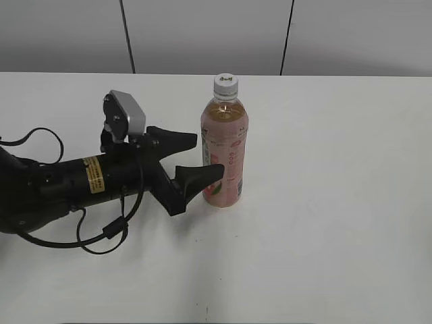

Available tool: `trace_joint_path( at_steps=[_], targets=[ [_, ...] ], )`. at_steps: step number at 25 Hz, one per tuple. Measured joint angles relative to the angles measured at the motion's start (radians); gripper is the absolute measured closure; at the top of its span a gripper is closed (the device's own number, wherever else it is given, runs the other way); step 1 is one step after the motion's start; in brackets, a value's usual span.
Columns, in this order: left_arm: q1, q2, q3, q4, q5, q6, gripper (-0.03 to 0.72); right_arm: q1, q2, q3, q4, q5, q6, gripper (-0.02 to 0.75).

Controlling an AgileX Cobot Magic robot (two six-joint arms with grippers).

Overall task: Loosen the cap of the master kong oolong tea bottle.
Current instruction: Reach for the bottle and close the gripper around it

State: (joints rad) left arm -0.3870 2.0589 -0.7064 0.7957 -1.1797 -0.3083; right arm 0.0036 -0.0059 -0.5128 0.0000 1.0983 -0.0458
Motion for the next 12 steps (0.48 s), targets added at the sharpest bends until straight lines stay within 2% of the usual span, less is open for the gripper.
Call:
trace_joint_path(
  at_steps=[7, 12],
  targets=[
    [-0.037, 0.000, -0.021, -0.020, 0.046, -0.002, 0.144, 0.000, 0.000, 0.000, 0.007, 0.000, 0.000, 0.318],
    [-0.072, 0.001, -0.069, -0.083, 0.091, -0.002, 0.144, 0.000, 0.000, 0.000, 0.009, 0.000, 0.000, 0.318]
  ],
)
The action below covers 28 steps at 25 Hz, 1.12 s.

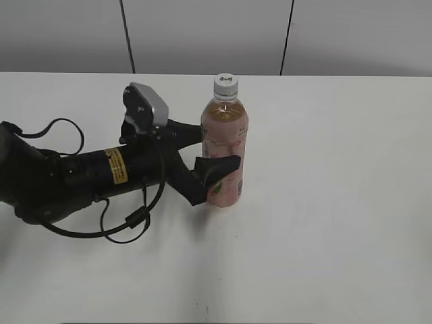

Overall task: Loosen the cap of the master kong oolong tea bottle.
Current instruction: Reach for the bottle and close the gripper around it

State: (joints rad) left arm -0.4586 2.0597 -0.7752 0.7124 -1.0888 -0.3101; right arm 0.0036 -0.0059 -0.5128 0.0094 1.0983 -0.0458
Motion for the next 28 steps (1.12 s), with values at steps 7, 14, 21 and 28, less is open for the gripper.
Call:
trace_joint_path(
  at_steps=[7, 14, 21, 28],
  targets=[
    [-0.010, 0.000, -0.039, -0.021, 0.026, 0.000, 0.144, 0.000, 0.000, 0.000, 0.000, 0.000, 0.000, 0.318],
    [-0.035, 0.048, -0.054, -0.043, 0.028, 0.000, 0.146, 0.000, 0.000, 0.000, -0.003, 0.000, 0.000, 0.318],
    [-0.037, 0.075, -0.057, -0.080, -0.032, 0.000, 0.172, 0.000, 0.000, 0.000, -0.009, 0.000, 0.001, 0.318],
    [-0.037, 0.075, -0.057, -0.085, -0.043, 0.001, 0.270, 0.000, 0.000, 0.000, -0.009, -0.001, 0.001, 0.318]
  ],
)
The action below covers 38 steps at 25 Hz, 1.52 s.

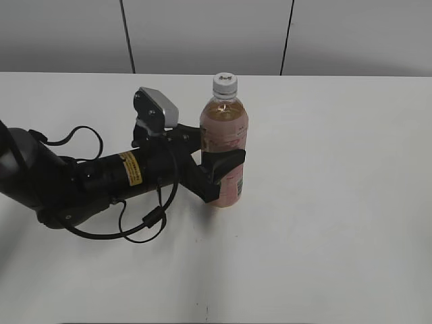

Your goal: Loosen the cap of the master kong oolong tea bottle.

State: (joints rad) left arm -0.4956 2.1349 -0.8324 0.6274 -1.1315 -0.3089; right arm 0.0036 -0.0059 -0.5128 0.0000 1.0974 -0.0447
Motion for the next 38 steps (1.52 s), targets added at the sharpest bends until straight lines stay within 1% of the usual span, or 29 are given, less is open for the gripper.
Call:
trace_joint_path(
  at_steps=[4, 8, 10, 12, 15, 17, 21, 24, 29, 34, 38],
  targets=[
    [0.000, 0.000, 0.000, 0.005, -0.006, 0.001, 0.270, 0.000, 0.000, 0.000, 0.000, 0.000, 0.000, 0.318],
    [0.000, 0.006, 0.000, 0.034, -0.021, 0.002, 0.270, 0.000, 0.000, 0.000, 0.000, 0.000, 0.001, 0.318],
    [0.000, 0.004, 0.000, 0.066, -0.024, 0.002, 0.270, 0.000, 0.000, 0.000, 0.000, 0.000, 0.001, 0.318],
    [-0.002, -0.003, 0.000, 0.126, -0.021, 0.002, 0.270, 0.000, 0.000, 0.000, 0.000, 0.000, 0.001, 0.318],
    [-0.037, -0.028, 0.000, 0.180, 0.002, 0.000, 0.270, 0.000, 0.000, 0.000, 0.000, 0.000, 0.001, 0.318],
    [-0.079, -0.048, 0.000, 0.189, 0.006, 0.000, 0.270, 0.000, 0.000, 0.000, 0.000, 0.000, 0.001, 0.318],
    [-0.163, -0.063, 0.000, 0.141, -0.004, 0.000, 0.270, 0.000, 0.000, 0.000, 0.000, 0.000, 0.001, 0.318],
    [-0.196, -0.061, 0.000, 0.076, -0.002, 0.000, 0.270, 0.000, 0.000, 0.000, 0.000, 0.000, 0.001, 0.318],
    [-0.195, -0.058, 0.000, -0.004, 0.023, -0.001, 0.270, 0.000, 0.000, 0.000, 0.000, 0.000, 0.001, 0.318],
    [-0.195, -0.058, 0.000, -0.001, 0.124, 0.001, 0.272, 0.000, 0.000, 0.000, 0.000, 0.000, 0.001, 0.318],
    [-0.192, -0.060, 0.000, -0.009, 0.133, 0.005, 0.272, 0.000, 0.000, 0.000, 0.006, 0.000, 0.001, 0.318]
  ],
)
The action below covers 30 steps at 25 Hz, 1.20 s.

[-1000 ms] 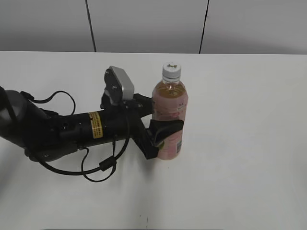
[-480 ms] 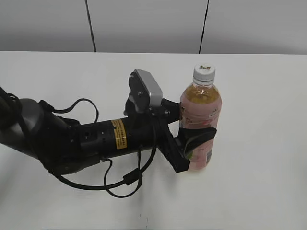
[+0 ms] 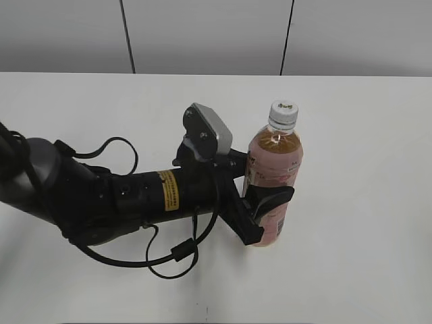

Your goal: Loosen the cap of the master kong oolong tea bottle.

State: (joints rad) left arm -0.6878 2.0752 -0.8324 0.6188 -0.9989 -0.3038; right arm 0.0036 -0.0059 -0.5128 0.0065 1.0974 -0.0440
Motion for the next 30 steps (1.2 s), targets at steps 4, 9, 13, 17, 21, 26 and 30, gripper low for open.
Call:
trace_joint_path(
  at_steps=[4, 9, 13, 17, 21, 26, 30],
  targets=[
    [0.003, 0.005, 0.000, 0.001, -0.007, 0.005, 0.272, 0.000, 0.000, 0.000, 0.008, 0.000, 0.000, 0.318],
    [0.010, 0.024, 0.000, 0.002, -0.059, 0.008, 0.272, 0.000, 0.000, 0.000, 0.018, 0.000, 0.000, 0.318],
    [0.011, 0.025, 0.000, 0.003, -0.060, 0.009, 0.272, 0.000, 0.025, -0.002, 0.078, -0.001, -0.004, 0.322],
    [0.011, 0.025, 0.000, 0.011, -0.061, 0.012, 0.272, 0.000, 0.209, -0.003, 0.187, -0.014, -0.039, 0.332],
    [0.012, 0.033, 0.000, 0.043, -0.077, 0.016, 0.272, 0.000, 0.436, -0.019, 0.271, -0.024, -0.109, 0.332],
    [0.012, 0.036, 0.000, 0.100, -0.097, 0.020, 0.272, 0.000, 0.721, -0.135, 0.313, -0.031, -0.184, 0.339],
    [0.012, 0.036, 0.000, 0.124, -0.102, 0.020, 0.272, 0.000, 0.962, -0.284, 0.390, -0.030, -0.249, 0.342]
  ],
)
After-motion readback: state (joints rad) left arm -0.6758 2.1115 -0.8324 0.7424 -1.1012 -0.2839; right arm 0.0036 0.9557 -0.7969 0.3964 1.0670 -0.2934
